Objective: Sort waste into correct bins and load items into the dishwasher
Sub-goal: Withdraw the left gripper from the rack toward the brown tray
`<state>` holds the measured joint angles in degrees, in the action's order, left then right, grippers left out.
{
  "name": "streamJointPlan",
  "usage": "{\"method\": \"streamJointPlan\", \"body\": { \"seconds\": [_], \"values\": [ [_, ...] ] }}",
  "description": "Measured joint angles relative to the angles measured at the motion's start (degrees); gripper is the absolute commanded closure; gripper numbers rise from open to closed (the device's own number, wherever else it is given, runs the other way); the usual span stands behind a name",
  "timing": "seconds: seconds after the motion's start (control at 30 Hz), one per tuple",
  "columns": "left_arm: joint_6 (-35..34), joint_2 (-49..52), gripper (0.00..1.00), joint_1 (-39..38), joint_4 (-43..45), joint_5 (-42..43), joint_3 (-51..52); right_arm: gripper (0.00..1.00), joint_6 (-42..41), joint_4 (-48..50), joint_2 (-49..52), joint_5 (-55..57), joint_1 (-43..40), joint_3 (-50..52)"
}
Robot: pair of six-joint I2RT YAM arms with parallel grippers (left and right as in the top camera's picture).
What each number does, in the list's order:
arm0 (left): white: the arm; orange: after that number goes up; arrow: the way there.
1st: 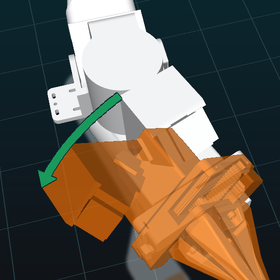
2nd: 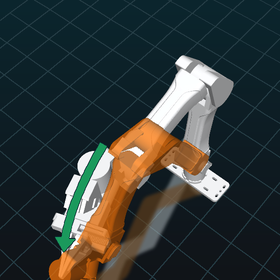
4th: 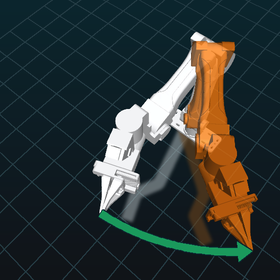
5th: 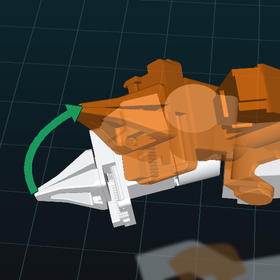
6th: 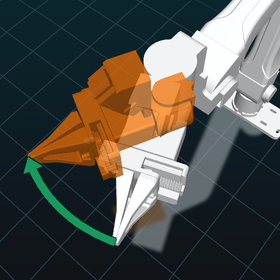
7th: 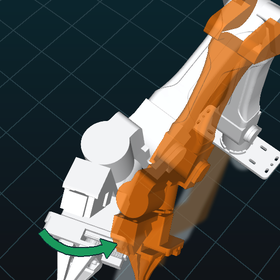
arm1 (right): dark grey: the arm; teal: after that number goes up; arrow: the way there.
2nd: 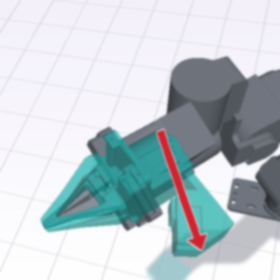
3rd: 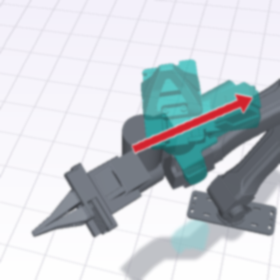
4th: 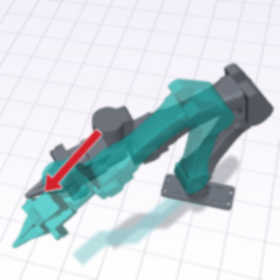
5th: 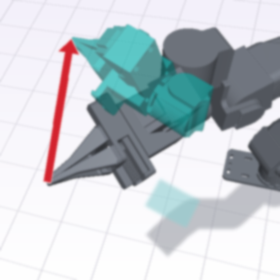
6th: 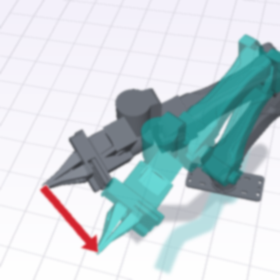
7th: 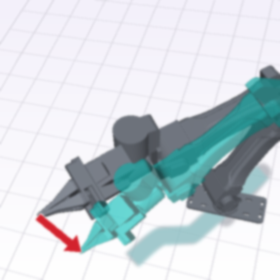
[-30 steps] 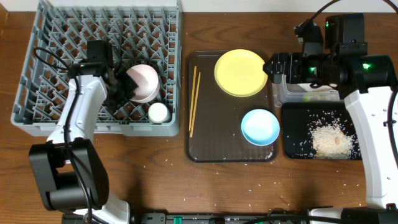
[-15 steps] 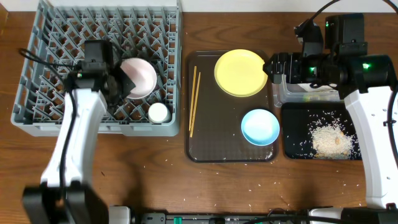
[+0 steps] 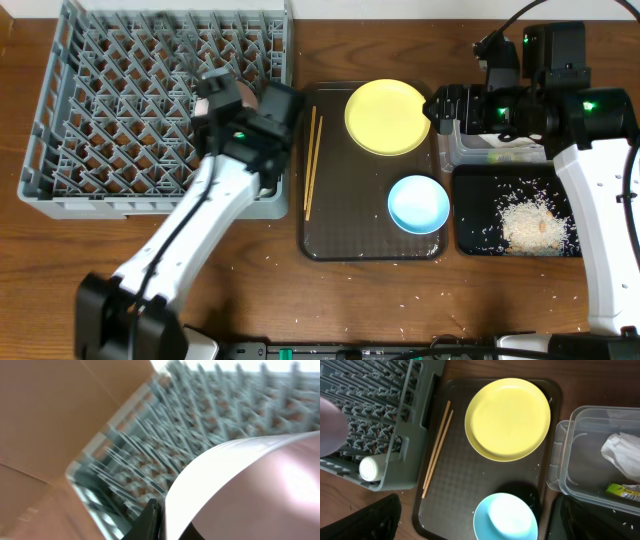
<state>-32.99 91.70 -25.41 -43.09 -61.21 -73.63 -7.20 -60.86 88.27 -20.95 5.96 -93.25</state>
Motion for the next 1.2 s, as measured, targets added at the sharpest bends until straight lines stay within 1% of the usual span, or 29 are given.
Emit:
{"method": "streamJointPlan", "body": {
  "seconds": [0.07, 0.17, 0.43, 0.6, 0.73, 0.93, 1.03, 1.2],
  "values": [
    [-0.02, 2.78, 0.93, -0.79, 0.33, -5.88, 0.0, 0.01, 0.0, 0.0, 0.0, 0.02, 0.0, 0.0],
    [0.0, 7.72, 0.92, -1.07, 0.59, -12.48, 0.0, 0.01, 0.0, 0.0, 0.0, 0.0, 0.0, 0.0],
    [0.26, 18.75, 0.93, -1.64, 0.39, -23.56, 0.0, 0.01, 0.0, 0.0, 0.0, 0.02, 0.0, 0.0],
    [0.44, 19.65, 0.93, -3.32, 0.0, -25.64, 0.07, 0.01, -0.02, 0.0, 0.0, 0.02, 0.0, 0.0],
    [0.46, 19.65, 0.93, -4.85, -0.37, -25.57, 0.17, 0.01, 0.0, 0.0, 0.0, 0.02, 0.0, 0.0],
    [0.55, 19.65, 0.92, -5.55, -1.44, -21.4, 0.22, 0.01, 0.0, 0.0, 0.0, 0.0, 0.0, 0.0],
    [0.66, 19.65, 0.93, -5.51, -1.51, -20.72, 0.22, 0.01, 0.0, 0.0, 0.0, 0.0, 0.0, 0.0],
    [0.9, 19.65, 0.92, -5.51, -1.49, -23.65, 0.26, 0.01, 0.0, 0.0, 0.0, 0.0, 0.0, 0.0]
  ]
}}
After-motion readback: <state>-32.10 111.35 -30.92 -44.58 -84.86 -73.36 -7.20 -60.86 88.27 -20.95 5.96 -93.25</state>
